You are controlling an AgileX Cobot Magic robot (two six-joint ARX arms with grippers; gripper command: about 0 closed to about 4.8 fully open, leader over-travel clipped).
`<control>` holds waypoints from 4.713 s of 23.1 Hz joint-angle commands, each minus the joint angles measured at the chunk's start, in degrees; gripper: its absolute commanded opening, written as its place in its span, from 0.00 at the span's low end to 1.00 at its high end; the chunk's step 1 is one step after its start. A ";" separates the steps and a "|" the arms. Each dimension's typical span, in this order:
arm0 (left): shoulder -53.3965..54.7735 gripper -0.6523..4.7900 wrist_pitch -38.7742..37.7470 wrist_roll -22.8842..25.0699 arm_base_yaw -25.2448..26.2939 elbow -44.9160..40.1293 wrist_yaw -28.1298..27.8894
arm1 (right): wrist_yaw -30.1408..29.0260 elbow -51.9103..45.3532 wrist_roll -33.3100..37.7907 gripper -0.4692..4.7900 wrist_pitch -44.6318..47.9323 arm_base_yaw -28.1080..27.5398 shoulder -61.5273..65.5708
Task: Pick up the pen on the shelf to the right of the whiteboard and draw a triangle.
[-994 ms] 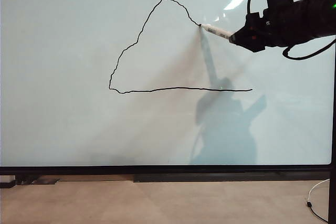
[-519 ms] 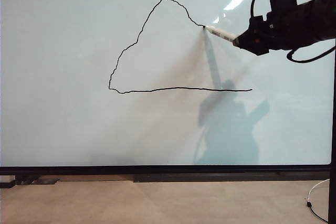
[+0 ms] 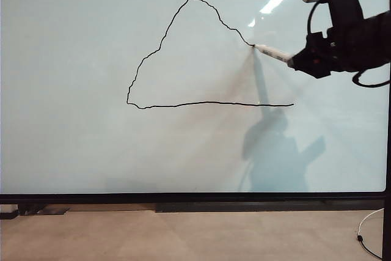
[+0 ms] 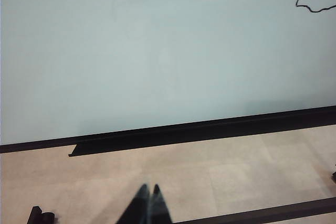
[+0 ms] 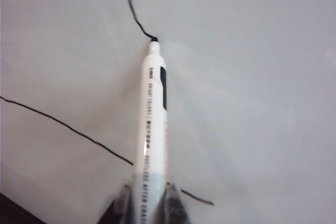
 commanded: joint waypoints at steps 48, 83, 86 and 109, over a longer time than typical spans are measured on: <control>0.00 0.11 0.50 0.04 -0.02 0.20 0.20 | -4.98 -9.35 3.50 0.08 8.31 -11.85 7.17; 0.00 0.11 0.50 0.04 -0.02 0.20 0.20 | -22.71 -30.75 11.17 0.08 8.22 -37.86 -29.88; 0.00 0.11 0.50 0.04 -0.02 0.20 0.20 | -23.21 -30.75 12.24 0.08 6.91 -37.73 -32.83; 0.00 0.11 0.52 0.04 -0.02 0.20 0.20 | 1.81 -30.73 3.21 0.08 -25.86 -17.38 -60.13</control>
